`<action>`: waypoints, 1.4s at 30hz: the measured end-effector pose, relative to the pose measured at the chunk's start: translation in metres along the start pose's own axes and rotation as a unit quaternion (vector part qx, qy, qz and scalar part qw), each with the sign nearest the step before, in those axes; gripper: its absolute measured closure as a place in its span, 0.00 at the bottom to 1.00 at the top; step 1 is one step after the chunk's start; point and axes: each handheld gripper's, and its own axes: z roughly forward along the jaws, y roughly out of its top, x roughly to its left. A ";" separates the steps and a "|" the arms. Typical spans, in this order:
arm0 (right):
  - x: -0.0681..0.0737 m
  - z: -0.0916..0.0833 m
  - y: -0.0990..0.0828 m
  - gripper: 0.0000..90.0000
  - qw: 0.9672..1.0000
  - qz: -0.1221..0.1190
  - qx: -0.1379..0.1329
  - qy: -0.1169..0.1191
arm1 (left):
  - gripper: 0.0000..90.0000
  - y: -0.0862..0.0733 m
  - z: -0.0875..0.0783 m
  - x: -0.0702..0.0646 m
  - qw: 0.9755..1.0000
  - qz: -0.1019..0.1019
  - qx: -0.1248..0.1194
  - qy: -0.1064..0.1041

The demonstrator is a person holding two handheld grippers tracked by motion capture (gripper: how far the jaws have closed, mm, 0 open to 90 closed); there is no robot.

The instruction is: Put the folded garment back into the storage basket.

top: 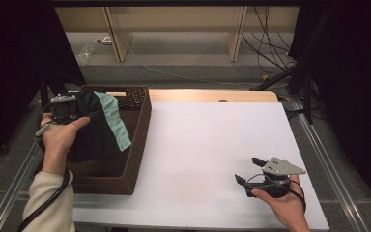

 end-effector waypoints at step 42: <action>0.000 0.001 0.000 0.17 1.000 0.001 0.003 -0.004 | 0.85 -0.016 0.073 -0.012 0.993 0.054 0.087 -0.058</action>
